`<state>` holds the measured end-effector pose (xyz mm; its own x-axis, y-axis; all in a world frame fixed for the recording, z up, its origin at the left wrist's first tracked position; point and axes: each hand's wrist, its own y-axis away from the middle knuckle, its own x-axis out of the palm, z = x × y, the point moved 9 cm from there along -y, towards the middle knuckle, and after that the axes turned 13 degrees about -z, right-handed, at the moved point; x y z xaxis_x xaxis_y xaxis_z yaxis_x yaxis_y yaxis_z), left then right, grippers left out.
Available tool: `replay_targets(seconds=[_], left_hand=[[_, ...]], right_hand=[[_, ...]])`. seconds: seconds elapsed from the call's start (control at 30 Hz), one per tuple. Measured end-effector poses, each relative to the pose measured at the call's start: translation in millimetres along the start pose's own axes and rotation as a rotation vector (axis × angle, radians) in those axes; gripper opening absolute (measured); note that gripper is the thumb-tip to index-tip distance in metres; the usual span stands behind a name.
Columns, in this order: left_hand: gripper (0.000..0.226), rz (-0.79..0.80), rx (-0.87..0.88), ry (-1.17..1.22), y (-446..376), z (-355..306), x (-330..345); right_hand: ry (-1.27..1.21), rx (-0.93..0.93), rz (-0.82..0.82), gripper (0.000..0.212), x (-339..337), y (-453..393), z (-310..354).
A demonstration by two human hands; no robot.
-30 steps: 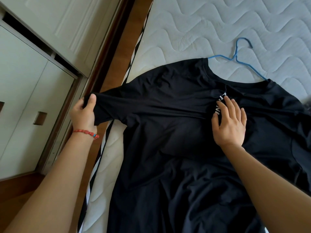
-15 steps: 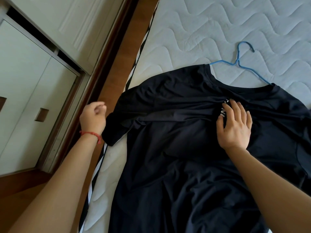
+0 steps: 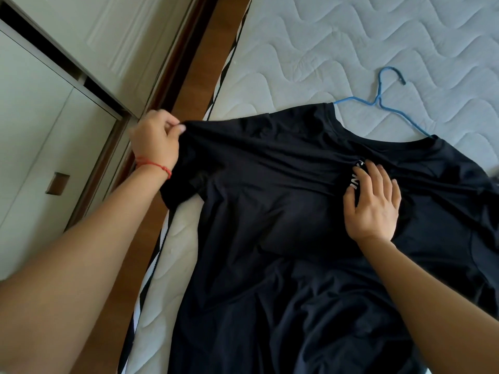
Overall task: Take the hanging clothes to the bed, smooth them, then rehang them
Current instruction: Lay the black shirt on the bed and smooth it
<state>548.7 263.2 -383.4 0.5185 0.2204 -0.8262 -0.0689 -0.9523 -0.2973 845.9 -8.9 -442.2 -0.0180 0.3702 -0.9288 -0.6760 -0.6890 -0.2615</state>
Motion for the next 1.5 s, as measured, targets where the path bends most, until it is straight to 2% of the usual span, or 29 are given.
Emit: replay_targets(seconds=[0.1, 0.17, 0.27, 0.33, 0.4, 0.5, 0.77, 0.97, 1.07, 1.2, 1.33, 1.4, 1.5], left_hand=[[0.022, -0.035, -0.024, -0.131, -5.9, -9.3, 2.1], [0.031, -0.025, -0.021, -0.125, 9.0, -17.0, 3.8], [0.034, -0.015, 0.131, -0.036, 55.0, -41.7, 1.2], [0.037, 0.065, 0.296, -0.039, 103.2, -60.2, 7.2], [0.043, 0.217, 0.423, -0.118, 156.0, -66.0, 19.3], [0.054, 0.384, 0.48, -0.263, 209.0, -47.0, 26.5], [0.055, 0.485, 0.378, -0.263, 235.8, -19.9, -5.5], [0.055, 0.476, 0.164, -0.099, 274.6, -7.6, -52.5], [0.059, 0.484, -0.048, -0.003, 292.8, 6.8, -75.5], [0.062, 0.464, -0.29, 0.069, 313.6, 22.0, -100.4], [0.05, 0.52, -0.506, 0.046, 337.6, 55.7, -107.5], [0.041, 0.592, -0.51, 0.0, 350.0, 64.7, -109.6], [0.033, 0.608, -0.503, 0.024, 362.3, 68.1, -118.5]], right_hand=[[-0.004, 0.0, -0.002, 0.05, -0.1, 0.0, 0.2], [-0.003, 0.001, -0.002, 0.05, -0.5, -0.6, 0.5], [0.004, -0.003, 0.017, 0.049, -0.6, 0.9, 0.0], [0.007, -0.008, 0.046, 0.046, -0.1, 1.4, -0.6], [-0.011, -0.009, 0.099, 0.046, 1.2, 0.0, -0.7], [-0.072, -0.026, 0.191, 0.049, -2.0, 6.6, -2.1], [0.022, 0.22, 0.134, 0.054, -66.1, 141.0, -57.7], [0.082, 0.397, 0.106, 0.05, -113.2, 236.2, -88.2], [-0.013, 0.631, 0.158, 0.052, -122.5, 271.9, -94.8], [-0.153, 0.835, 0.153, 0.05, -138.0, 296.6, -86.4], [-0.196, 1.009, 0.251, 0.029, -140.7, 333.8, -92.4], [-0.15, 1.046, 0.258, 0.032, -152.4, 351.7, -104.2], [-0.067, 1.069, 0.24, 0.036, -178.2, 379.1, -128.9]])
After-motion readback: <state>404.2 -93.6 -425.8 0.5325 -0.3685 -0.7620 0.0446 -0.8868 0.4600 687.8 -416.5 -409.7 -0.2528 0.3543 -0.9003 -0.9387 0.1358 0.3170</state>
